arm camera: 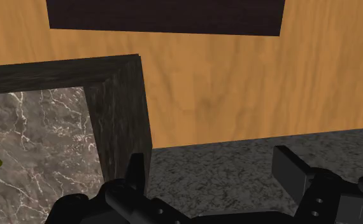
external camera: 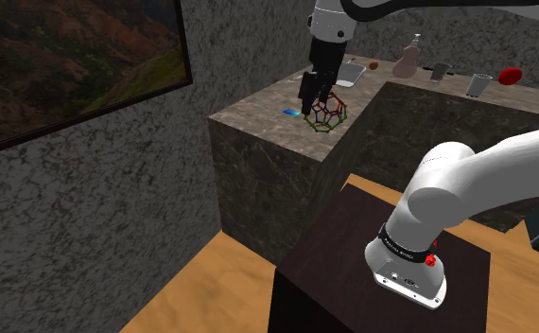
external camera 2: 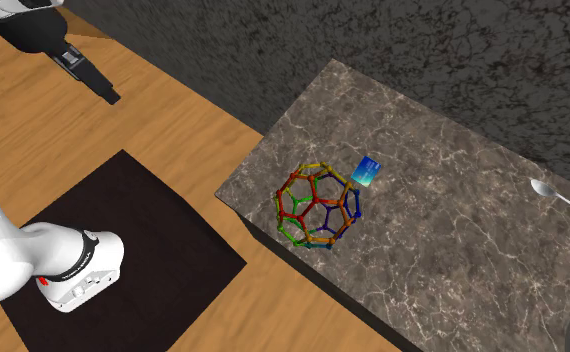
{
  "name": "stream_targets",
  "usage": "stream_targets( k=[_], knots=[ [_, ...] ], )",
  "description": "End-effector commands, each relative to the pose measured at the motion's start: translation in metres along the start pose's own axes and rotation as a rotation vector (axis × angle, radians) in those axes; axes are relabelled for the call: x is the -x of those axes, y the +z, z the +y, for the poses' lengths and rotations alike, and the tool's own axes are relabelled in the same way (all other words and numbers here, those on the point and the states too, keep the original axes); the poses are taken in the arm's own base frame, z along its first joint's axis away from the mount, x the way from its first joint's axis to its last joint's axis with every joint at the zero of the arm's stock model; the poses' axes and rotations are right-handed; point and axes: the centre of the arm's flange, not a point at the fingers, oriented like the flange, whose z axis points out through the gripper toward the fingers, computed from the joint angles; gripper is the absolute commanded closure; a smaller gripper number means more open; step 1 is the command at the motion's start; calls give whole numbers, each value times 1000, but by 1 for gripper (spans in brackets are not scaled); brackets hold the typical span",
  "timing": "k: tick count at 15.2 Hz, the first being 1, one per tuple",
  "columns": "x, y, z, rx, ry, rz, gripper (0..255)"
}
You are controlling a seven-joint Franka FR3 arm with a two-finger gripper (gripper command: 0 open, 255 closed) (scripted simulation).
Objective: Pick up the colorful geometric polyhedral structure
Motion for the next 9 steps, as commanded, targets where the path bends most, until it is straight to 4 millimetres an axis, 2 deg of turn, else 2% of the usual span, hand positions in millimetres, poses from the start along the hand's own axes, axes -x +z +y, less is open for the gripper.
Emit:
stream_targets(
  k=[1,9],
  knots=[
    [0,0,0,0,0,0,0],
    [18,36,101,-11,-207,42,0]
  ],
)
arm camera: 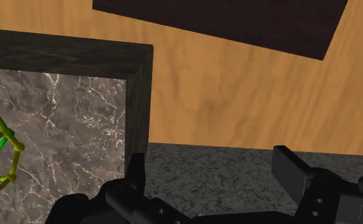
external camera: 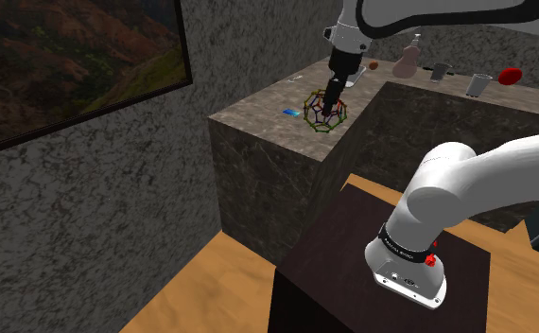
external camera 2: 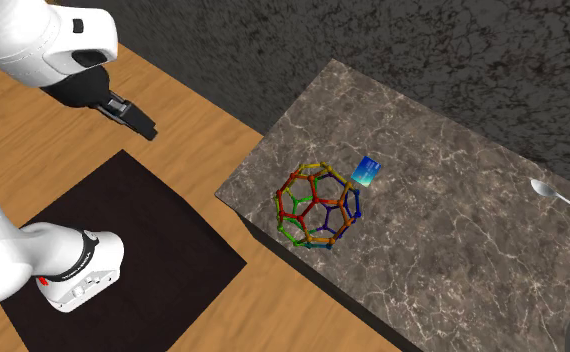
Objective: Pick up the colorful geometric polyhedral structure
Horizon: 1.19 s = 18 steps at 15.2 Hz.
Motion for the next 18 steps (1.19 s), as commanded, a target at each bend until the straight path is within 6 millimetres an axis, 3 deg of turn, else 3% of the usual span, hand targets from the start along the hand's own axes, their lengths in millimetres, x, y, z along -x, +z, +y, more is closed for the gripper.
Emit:
stream_targets(
  k=[1,9,18],
  knots=[
    [5,10,26,-2,-57,11,0],
    [16,46,128,-13,-264,53,0],
    [2,89,241,-26,-496,100,0]
  ],
)
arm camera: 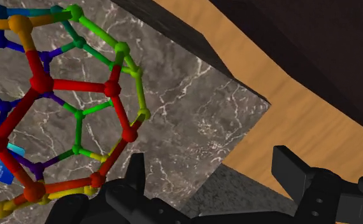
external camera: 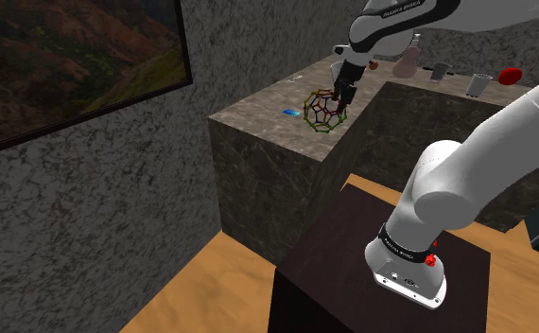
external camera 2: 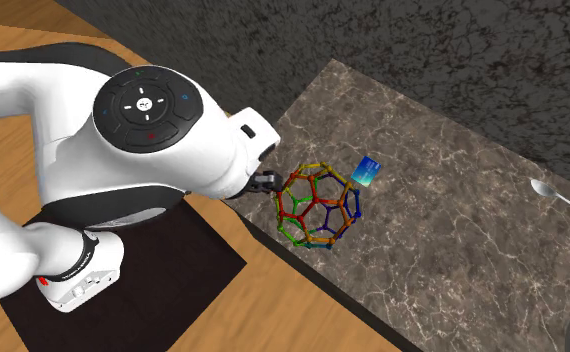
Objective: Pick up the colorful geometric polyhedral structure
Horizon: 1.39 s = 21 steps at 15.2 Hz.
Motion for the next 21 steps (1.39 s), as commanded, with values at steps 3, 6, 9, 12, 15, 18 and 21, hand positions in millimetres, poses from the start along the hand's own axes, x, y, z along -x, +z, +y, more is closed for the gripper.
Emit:
stream_targets(
  k=[3,6,9,12,15,18,21],
  knots=[
    [11,20,50,-3,-109,19,0],
    [14,31,68,-5,-146,26,0],
    [17,47,67,-5,-146,26,0],
    [21,66,66,-5,-146,26,0],
    [5,63,66,-3,-146,20,255],
    [-2,77,63,-3,-146,24,255],
    [6,90,51,0,-148,22,255]
  ],
)
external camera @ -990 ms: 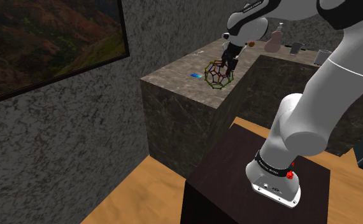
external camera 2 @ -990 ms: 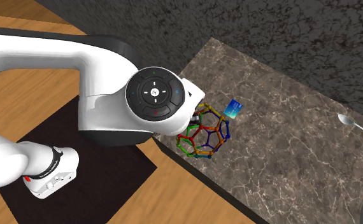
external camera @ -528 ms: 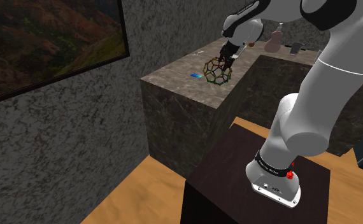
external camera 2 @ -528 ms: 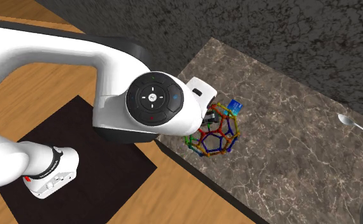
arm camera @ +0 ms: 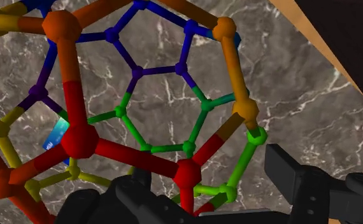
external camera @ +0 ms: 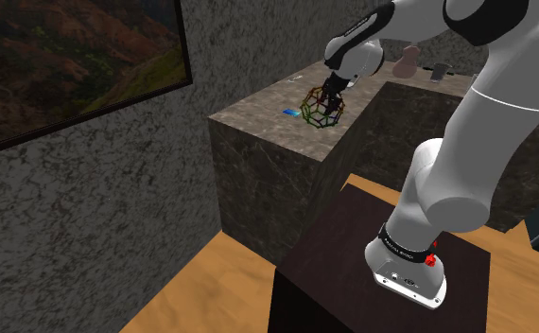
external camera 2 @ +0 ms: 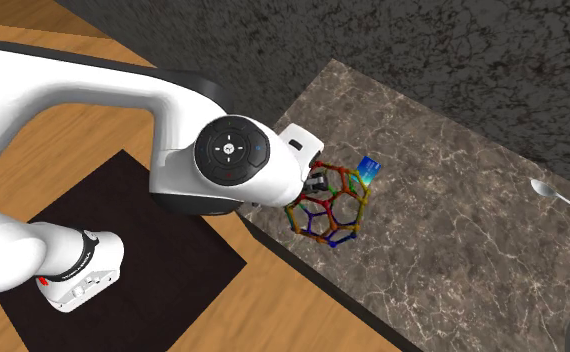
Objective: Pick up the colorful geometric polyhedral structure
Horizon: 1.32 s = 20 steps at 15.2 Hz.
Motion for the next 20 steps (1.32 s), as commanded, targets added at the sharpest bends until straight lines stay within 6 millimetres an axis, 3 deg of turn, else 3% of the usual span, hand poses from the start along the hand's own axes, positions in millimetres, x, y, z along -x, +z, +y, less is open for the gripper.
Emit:
stream_targets(
  k=[1,2,3,18,20],
  knots=[
    [-1,20,-27,-178,4,4,255],
    [-8,19,-24,-178,3,3,255],
    [19,-1,-10,-183,7,10,255],
    [4,-77,10,-183,7,10,255],
    [4,-78,10,-183,7,10,255]
  ],
)
